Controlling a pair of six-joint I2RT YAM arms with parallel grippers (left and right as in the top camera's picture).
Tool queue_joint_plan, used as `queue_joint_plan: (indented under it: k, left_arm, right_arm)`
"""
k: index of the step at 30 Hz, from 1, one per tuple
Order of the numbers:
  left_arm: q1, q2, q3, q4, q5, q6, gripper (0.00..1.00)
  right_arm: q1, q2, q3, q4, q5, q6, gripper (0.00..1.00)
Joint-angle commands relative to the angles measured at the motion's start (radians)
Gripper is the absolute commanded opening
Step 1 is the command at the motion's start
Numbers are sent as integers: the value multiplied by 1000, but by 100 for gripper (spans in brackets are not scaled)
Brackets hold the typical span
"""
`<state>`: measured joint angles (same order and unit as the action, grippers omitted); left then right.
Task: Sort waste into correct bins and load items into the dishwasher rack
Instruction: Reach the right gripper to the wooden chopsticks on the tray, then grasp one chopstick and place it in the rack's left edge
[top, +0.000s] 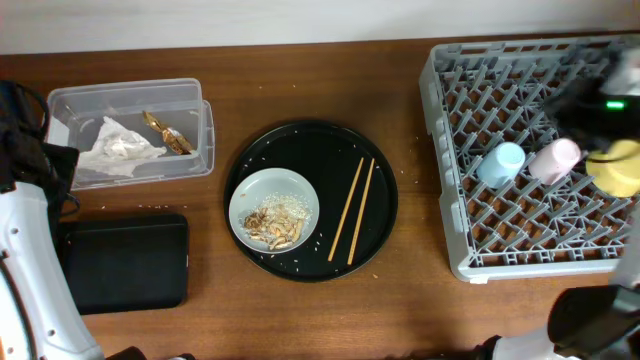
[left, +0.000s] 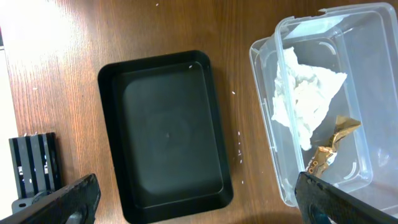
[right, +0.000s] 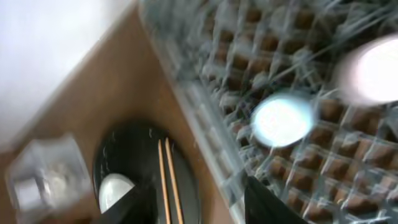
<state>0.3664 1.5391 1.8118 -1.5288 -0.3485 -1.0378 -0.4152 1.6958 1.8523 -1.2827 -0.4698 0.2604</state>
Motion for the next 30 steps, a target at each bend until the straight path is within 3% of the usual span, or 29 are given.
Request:
queue_joint_plan:
  k: [1, 2, 3, 4, 5, 7, 8, 9, 12, 16, 30]
  left_arm:
    - [3, -7, 3, -3, -6, -9, 99]
    - [3, -7, 3, -3, -6, -9, 99]
    - [3, -7, 3, -3, -6, -9, 99]
    - [3, -7, 3, -2, -6, -9, 99]
    - [3, -7, 3, -3, -6, -9, 99]
    - [3, -7, 3, -3, -6, -9, 99]
    - [3, -7, 3, -3, -6, -9, 99]
    - [3, -7, 3, -3, -6, -9, 99]
    - [3, -7, 3, -3, -6, -9, 99]
    - [3, -7, 3, -3, -7, -9, 99]
    - [3, -7, 3, -3, -6, -9, 99]
  right_arm:
    - [306, 10, -18, -38, 390, 172, 34]
    - [438, 14, -28, -22, 462, 267, 38]
    - [515, 18, -40, 6, 463, 272, 57]
    - [592, 30, -57, 37, 463, 272, 66]
    - [676, 57, -82, 61, 464, 287, 55]
    - [786, 153, -91, 73, 467, 361, 47]
    - [829, 214, -91, 92, 465, 370, 34]
    - [858, 264, -91, 108, 467, 370, 29]
    - [914, 417, -91, 146, 463, 438, 25]
    - [918, 504, -92, 170, 466, 455, 28]
    - [917, 506, -196, 267, 482, 509, 37]
